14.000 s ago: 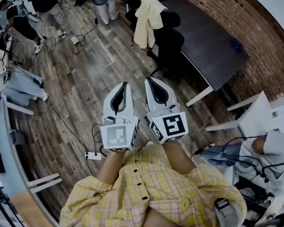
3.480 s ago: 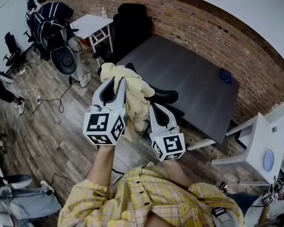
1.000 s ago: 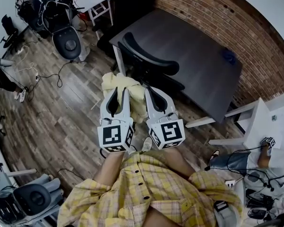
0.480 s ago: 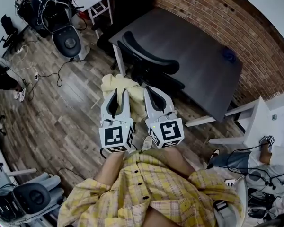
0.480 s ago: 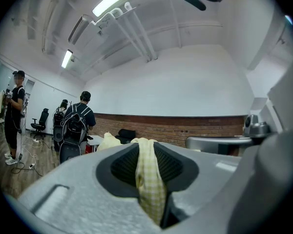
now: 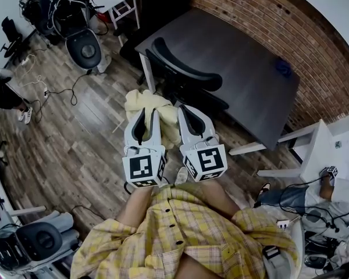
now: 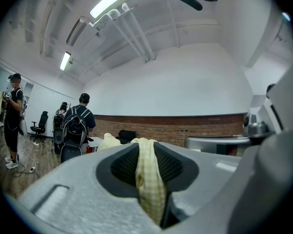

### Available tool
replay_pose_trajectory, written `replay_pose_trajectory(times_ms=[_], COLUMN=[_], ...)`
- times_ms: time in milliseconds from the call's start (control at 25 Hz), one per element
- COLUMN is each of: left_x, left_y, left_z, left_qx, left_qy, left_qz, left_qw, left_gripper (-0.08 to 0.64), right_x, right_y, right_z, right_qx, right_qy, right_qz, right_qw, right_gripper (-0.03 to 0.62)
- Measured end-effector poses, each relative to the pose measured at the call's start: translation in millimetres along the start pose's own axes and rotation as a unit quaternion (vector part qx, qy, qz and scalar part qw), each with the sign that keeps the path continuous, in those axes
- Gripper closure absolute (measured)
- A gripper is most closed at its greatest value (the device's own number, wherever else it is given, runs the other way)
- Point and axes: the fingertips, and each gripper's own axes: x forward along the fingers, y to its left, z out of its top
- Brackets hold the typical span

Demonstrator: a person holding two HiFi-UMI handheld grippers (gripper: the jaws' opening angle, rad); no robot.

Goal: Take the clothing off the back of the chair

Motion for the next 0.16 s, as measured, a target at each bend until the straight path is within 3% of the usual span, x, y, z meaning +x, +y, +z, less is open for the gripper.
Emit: replay_pose_trajectory(times_ms=[160], left_x=[0.8], left_y=[0.4], left_z=[1.0], left_qx=[0.000], left_qy=[0.000], left_qz=[-0.002], left_qw=[1.0000], left_gripper=[0.468], right_x=[0.8], right_y=[1.0], right_z=[0.2], right_qx=[0.004], right_qy=[-0.001], right_qz=[0.003], right_qw=[1.000], right_gripper=[0.597])
